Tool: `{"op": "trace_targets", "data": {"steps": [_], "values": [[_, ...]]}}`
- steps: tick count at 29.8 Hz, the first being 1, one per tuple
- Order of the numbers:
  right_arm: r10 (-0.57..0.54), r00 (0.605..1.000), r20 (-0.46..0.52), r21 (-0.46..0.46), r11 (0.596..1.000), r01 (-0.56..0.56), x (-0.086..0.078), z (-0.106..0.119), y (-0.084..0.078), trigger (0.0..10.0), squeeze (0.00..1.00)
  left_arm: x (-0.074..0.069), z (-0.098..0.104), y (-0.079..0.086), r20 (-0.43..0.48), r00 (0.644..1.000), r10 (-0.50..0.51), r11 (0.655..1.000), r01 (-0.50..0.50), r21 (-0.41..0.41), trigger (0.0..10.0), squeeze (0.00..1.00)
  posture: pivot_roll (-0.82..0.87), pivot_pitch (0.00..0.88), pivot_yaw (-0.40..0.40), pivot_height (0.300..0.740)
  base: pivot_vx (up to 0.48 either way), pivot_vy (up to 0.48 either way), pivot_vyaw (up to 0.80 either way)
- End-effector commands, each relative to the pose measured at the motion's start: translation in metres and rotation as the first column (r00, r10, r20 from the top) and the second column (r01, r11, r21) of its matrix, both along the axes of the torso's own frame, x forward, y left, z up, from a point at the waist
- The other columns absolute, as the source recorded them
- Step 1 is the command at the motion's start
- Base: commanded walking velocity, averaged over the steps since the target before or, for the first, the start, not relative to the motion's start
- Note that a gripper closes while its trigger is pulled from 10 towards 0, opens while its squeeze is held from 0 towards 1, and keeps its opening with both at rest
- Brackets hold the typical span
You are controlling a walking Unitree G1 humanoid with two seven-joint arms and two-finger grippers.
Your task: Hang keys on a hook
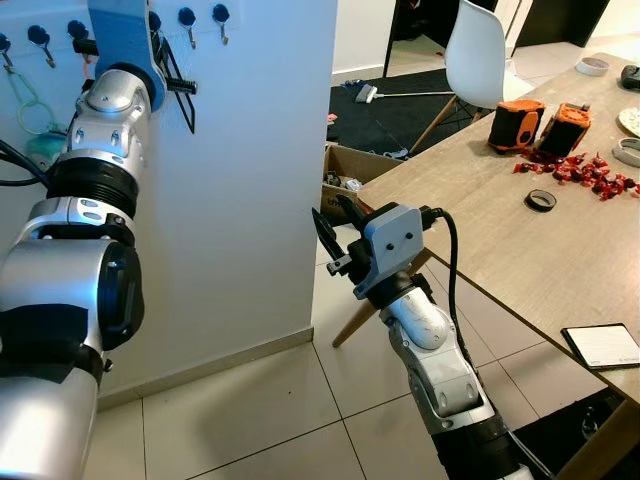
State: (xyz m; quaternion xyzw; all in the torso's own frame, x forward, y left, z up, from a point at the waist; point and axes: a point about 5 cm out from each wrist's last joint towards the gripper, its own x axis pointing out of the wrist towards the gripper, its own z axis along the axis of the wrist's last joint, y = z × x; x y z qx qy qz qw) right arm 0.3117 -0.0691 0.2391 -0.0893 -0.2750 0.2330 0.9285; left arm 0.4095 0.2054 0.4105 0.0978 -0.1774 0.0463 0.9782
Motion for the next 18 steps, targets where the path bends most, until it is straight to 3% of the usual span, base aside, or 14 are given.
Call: {"op": "trace_targets", "data": {"steps": [1, 8, 18], "values": [[0.012, 1.000, -0.007, -0.005, 1.000, -0.012, -0.001, -0.002, 0.003, 10.0, 0.00, 0.004, -0.008, -0.011, -0.029, 0.999, -0.017, 0.999, 0.018, 0.036, 10.0, 0.00, 0.02, 0.235, 0.042, 0.740, 0.000, 0.000, 0.00], [0.003, 1.000, -0.009, -0.004, 1.000, -0.003, -0.001, -0.003, 0.001, 10.0, 0.00, 0.009, -0.026, -0.008, -0.094, 0.995, 0.033, 0.995, -0.024, 0.092, 10.0, 0.00, 0.02, 0.239, 0.053, 0.740, 0.000, 0.000, 0.00], [-0.003, 1.000, -0.010, -0.002, 1.000, 0.003, -0.002, -0.003, 0.000, 10.0, 0.00, 0.009, -0.031, 0.003, -0.124, 0.987, 0.099, 0.983, -0.078, 0.165, 10.0, 0.00, 0.02, 0.243, 0.055, 0.740, 0.000, 0.000, 0.00]]}}
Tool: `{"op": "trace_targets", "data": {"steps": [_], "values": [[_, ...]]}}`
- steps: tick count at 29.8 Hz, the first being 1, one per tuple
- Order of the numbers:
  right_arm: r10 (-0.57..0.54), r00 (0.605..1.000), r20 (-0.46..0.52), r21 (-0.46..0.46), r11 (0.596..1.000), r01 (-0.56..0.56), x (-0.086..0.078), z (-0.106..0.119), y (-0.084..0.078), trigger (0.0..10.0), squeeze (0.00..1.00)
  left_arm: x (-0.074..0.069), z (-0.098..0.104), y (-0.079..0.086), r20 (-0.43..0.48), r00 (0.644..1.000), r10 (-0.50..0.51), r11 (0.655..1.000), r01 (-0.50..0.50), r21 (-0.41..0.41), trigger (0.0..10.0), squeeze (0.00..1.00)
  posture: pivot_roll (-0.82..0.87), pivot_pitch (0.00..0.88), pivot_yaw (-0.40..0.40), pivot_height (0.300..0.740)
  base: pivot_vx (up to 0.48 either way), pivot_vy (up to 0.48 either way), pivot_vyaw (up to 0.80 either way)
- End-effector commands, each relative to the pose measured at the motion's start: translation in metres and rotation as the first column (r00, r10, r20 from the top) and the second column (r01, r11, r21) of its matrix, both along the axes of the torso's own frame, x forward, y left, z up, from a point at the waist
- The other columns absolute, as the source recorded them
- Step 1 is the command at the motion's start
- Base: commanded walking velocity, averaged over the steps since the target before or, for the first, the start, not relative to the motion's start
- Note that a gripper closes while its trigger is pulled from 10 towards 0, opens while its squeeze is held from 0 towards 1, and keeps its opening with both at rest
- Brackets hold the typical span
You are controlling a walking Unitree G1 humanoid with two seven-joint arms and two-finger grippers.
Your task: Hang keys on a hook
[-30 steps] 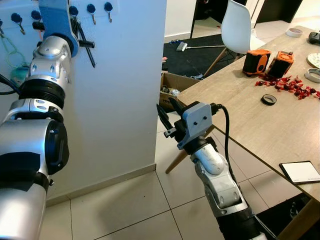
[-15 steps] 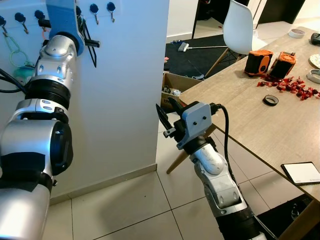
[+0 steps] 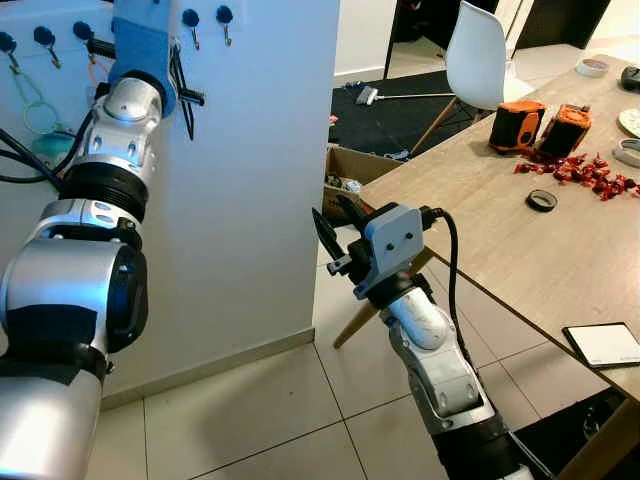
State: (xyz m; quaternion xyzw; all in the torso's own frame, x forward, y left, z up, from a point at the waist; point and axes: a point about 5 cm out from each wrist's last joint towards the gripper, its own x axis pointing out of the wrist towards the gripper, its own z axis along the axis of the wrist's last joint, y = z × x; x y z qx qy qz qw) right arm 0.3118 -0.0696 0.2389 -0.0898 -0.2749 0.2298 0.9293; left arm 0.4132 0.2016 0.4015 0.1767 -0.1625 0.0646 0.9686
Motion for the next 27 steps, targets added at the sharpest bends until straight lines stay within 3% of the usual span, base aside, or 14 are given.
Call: {"op": "trace_targets", "data": {"steps": [1, 4, 5, 6, 15, 16, 17, 23, 27], "values": [[0.003, 1.000, -0.011, -0.002, 1.000, -0.003, -0.002, -0.003, 0.001, 10.0, 0.00, 0.004, -0.022, 0.010, -0.100, 0.994, 0.043, 0.999, -0.041, 0.018, 10.0, 0.00, 0.02, 0.244, 0.055, 0.740, 0.000, 0.000, 0.00], [0.004, 1.000, -0.011, -0.001, 1.000, -0.004, -0.001, -0.003, 0.001, 10.0, 0.00, 0.003, -0.021, 0.015, -0.093, 0.994, 0.048, 0.999, -0.047, 0.016, 10.0, 0.00, 0.02, 0.245, 0.053, 0.740, 0.000, 0.000, 0.00], [0.004, 1.000, -0.011, -0.001, 1.000, -0.004, -0.001, -0.003, 0.001, 10.0, 0.00, 0.003, -0.020, 0.015, -0.092, 0.995, 0.042, 0.999, -0.041, 0.011, 10.0, 0.07, 0.03, 0.245, 0.052, 0.740, 0.000, 0.000, 0.00], [0.005, 1.000, -0.011, -0.001, 1.000, -0.005, -0.001, -0.003, 0.001, 10.0, 0.00, 0.003, -0.020, 0.015, -0.092, 0.995, 0.036, 0.999, -0.035, 0.007, 10.0, 1.00, 0.03, 0.245, 0.052, 0.740, 0.000, 0.000, 0.00], [0.007, 1.000, -0.010, 0.000, 1.000, -0.007, 0.000, -0.002, 0.001, 10.0, 0.00, 0.002, -0.015, 0.017, -0.083, 0.996, 0.025, 0.999, -0.028, -0.030, 10.0, 1.00, 0.03, 0.245, 0.050, 0.740, 0.000, 0.000, 0.00], [0.006, 1.000, -0.010, -0.001, 1.000, -0.006, 0.000, -0.002, 0.001, 10.0, 0.00, 0.001, -0.013, 0.017, -0.080, 0.996, 0.025, 0.999, -0.028, -0.035, 10.0, 0.22, 0.03, 0.244, 0.050, 0.740, 0.000, 0.000, 0.00], [0.005, 1.000, -0.010, -0.001, 1.000, -0.005, 0.000, -0.002, 0.001, 10.0, 0.00, 0.001, -0.012, 0.018, -0.075, 0.997, 0.026, 0.999, -0.029, -0.040, 10.0, 0.00, 0.03, 0.244, 0.050, 0.740, 0.000, 0.000, 0.00], [0.004, 1.000, -0.010, -0.001, 1.000, -0.004, 0.000, -0.003, 0.001, 10.0, 0.00, 0.000, -0.009, 0.020, -0.060, 0.997, 0.039, 0.999, -0.041, -0.032, 10.0, 0.00, 0.02, 0.241, 0.051, 0.740, 0.000, 0.000, 0.00], [0.002, 1.000, -0.009, 0.000, 1.000, -0.002, 0.000, -0.002, 0.001, 10.0, 0.00, -0.004, -0.006, 0.029, -0.002, 0.993, 0.116, 0.993, -0.116, -0.026, 10.0, 0.00, 0.02, 0.241, 0.052, 0.740, 0.000, 0.000, 0.00]]}}
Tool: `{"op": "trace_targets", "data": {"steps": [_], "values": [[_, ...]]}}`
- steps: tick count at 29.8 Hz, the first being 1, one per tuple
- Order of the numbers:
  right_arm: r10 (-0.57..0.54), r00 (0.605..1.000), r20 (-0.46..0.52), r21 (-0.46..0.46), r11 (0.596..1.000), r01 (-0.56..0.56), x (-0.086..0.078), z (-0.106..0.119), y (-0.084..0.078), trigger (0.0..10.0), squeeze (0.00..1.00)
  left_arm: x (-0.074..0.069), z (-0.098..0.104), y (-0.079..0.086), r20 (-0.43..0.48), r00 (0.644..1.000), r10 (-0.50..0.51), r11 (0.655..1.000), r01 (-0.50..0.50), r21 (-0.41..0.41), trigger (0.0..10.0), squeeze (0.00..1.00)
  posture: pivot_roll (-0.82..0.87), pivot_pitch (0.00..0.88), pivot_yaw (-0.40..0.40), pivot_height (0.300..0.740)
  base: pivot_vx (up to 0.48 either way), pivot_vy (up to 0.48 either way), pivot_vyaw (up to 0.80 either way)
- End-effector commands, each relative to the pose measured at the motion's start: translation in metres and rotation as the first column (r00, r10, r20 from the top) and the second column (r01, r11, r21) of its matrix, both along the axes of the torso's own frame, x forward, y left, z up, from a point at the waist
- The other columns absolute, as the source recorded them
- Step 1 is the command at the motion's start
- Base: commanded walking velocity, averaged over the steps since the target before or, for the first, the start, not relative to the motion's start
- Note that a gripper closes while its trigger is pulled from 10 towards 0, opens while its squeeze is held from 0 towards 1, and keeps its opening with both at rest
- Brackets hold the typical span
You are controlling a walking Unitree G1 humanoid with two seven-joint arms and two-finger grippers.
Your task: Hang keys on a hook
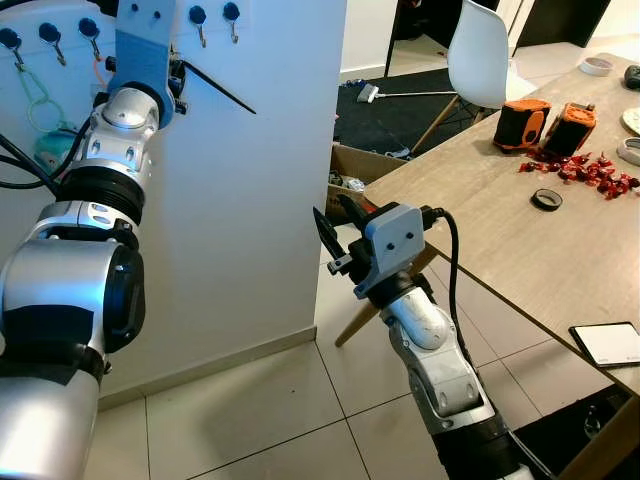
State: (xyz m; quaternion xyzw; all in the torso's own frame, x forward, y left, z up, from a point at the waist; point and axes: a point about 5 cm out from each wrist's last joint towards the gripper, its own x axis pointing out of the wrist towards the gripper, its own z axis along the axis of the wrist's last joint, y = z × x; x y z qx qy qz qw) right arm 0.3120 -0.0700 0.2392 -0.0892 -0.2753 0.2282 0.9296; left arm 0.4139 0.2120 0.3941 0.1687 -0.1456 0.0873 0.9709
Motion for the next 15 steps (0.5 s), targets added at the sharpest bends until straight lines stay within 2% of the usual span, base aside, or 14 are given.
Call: {"op": "trace_targets", "data": {"steps": [1, 3, 5, 8, 10, 13, 14, 15], "values": [[0.005, 1.000, -0.010, -0.002, 1.000, -0.005, 0.000, -0.003, 0.001, 10.0, 0.00, -0.006, 0.005, 0.021, 0.054, 0.995, 0.087, 0.996, -0.086, -0.005, 10.0, 0.00, 0.02, 0.241, 0.052, 0.740, 0.000, 0.000, 0.00], [0.004, 1.000, -0.010, -0.003, 1.000, -0.004, 0.000, -0.003, 0.001, 10.0, 0.00, -0.008, 0.008, 0.022, 0.086, 0.992, 0.090, 0.996, -0.089, -0.019, 10.0, 0.00, 0.02, 0.241, 0.052, 0.740, 0.000, 0.000, 0.00], [0.004, 1.000, -0.012, -0.002, 1.000, -0.004, -0.001, -0.004, 0.001, 10.0, 0.00, -0.012, 0.016, 0.023, 0.156, 0.987, 0.040, 0.995, -0.025, -0.101, 10.0, 0.00, 0.02, 0.242, 0.050, 0.740, 0.000, 0.000, 0.00], [0.006, 1.000, -0.013, -0.002, 1.000, -0.006, -0.001, -0.004, 0.001, 10.0, 0.00, -0.015, 0.022, 0.023, 0.197, 0.980, -0.021, 0.986, 0.053, -0.156, 10.0, 0.00, 0.02, 0.242, 0.050, 0.740, 0.000, 0.000, 0.00], [0.007, 1.000, -0.012, -0.002, 1.000, -0.007, -0.001, -0.004, 0.001, 10.0, 0.00, -0.016, 0.024, 0.023, 0.201, 0.979, -0.027, 0.987, 0.059, -0.153, 10.0, 0.00, 0.02, 0.242, 0.050, 0.740, 0.000, 0.000, 0.00], [0.007, 1.000, -0.010, 0.000, 1.000, -0.007, -0.001, -0.003, 0.002, 10.0, 0.00, -0.022, 0.027, 0.026, 0.205, 0.977, -0.059, 0.996, 0.072, -0.056, 10.0, 0.00, 0.03, 0.236, 0.055, 0.740, 0.000, 0.000, 0.00], [0.007, 1.000, -0.010, 0.000, 1.000, -0.007, -0.001, -0.003, 0.002, 10.0, 0.00, -0.022, 0.027, 0.026, 0.205, 0.977, -0.059, 0.996, 0.072, -0.056, 10.0, 0.00, 0.03, 0.236, 0.055, 0.740, 0.000, 0.000, 0.00], [0.007, 1.000, -0.009, 0.001, 1.000, -0.007, -0.001, -0.003, 0.002, 10.0, 0.00, -0.026, 0.027, 0.030, 0.203, 0.976, -0.077, 0.997, 0.081, -0.011, 10.0, 0.00, 0.03, 0.234, 0.058, 0.740, 0.000, 0.000, 0.00]]}}
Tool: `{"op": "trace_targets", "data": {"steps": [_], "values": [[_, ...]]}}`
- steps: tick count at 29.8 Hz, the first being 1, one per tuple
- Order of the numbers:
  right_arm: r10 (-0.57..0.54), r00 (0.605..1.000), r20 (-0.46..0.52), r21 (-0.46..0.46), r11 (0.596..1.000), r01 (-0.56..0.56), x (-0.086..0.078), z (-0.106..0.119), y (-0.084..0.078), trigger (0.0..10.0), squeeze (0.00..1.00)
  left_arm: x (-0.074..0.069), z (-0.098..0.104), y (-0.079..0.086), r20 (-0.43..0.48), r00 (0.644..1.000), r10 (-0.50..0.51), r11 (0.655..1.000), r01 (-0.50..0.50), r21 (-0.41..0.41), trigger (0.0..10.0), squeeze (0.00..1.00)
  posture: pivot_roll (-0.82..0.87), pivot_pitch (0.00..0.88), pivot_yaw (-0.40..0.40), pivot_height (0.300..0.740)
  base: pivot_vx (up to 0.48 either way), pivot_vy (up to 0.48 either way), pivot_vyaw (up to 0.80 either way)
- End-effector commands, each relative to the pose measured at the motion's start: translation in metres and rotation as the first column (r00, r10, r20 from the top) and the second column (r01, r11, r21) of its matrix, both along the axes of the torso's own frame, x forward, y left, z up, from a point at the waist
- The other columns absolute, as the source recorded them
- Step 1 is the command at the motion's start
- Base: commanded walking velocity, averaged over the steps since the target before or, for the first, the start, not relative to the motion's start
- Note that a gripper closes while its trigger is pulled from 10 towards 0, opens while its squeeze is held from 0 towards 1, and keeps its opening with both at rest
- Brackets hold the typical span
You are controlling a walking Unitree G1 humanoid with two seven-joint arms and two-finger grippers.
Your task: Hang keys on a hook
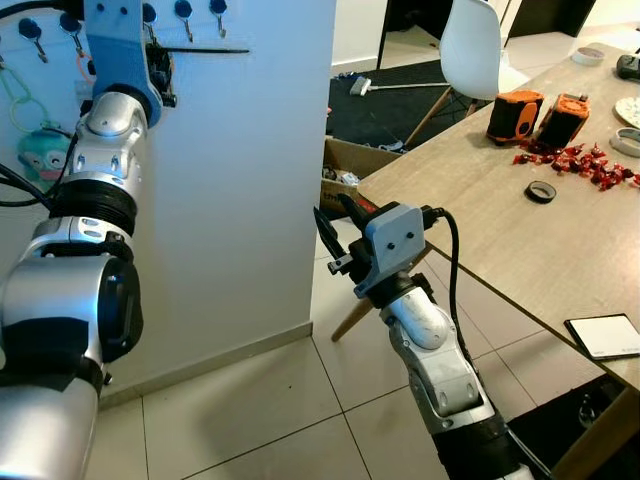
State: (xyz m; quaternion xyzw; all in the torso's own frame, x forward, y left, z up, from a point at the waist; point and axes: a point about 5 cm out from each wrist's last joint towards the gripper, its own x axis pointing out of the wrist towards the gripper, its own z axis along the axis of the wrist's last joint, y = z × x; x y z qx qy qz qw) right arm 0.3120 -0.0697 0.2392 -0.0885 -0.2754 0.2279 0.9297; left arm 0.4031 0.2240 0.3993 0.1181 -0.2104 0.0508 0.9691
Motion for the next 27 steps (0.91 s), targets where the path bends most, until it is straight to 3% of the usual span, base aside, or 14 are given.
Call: {"op": "trace_targets", "data": {"steps": [1, 8, 19, 22, 24, 27], "values": [[0.006, 1.000, -0.009, 0.000, 1.000, -0.006, -0.001, -0.003, 0.002, 10.0, 0.00, -0.018, 0.021, 0.020, 0.083, 0.996, 0.020, 0.997, -0.026, 0.069, 10.0, 0.00, 0.03, 0.234, 0.058, 0.740, 0.000, 0.000, 0.00], [0.009, 1.000, -0.011, 0.001, 1.000, -0.009, -0.002, -0.005, 0.002, 10.0, 0.00, -0.030, 0.014, 0.025, 0.073, 0.995, -0.070, 0.987, 0.059, 0.149, 10.0, 0.00, 0.04, 0.231, 0.058, 0.740, 0.000, 0.000, 0.00], [0.018, 1.000, -0.010, -0.003, 1.000, -0.018, -0.001, -0.005, 0.003, 10.0, 0.00, -0.046, -0.029, 0.027, -0.100, 0.987, -0.127, 0.939, 0.152, 0.308, 10.0, 0.00, 0.04, 0.228, 0.054, 0.740, 0.000, 0.000, 0.00], [0.021, 1.000, -0.011, -0.004, 1.000, -0.021, -0.001, -0.005, 0.004, 10.0, 0.00, -0.050, -0.038, 0.024, -0.082, 0.985, -0.155, 0.952, 0.171, 0.254, 10.0, 0.00, 0.05, 0.224, 0.059, 0.740, 0.000, 0.000, 0.00], [0.021, 1.000, -0.012, -0.004, 1.000, -0.021, -0.001, -0.006, 0.003, 10.0, 0.00, -0.057, -0.048, 0.012, -0.029, 0.971, -0.236, 0.962, 0.238, 0.133, 10.0, 0.00, 0.05, 0.222, 0.060, 0.740, 0.000, 0.000, 0.00], [0.018, 1.000, -0.015, -0.004, 1.000, -0.018, -0.001, -0.007, 0.002, 10.0, 0.00, -0.066, -0.062, -0.002, -0.028, 0.958, -0.287, 0.954, 0.288, 0.082, 10.0, 0.00, 0.05, 0.218, 0.060, 0.740, 0.000, 0.000, 0.00]]}}
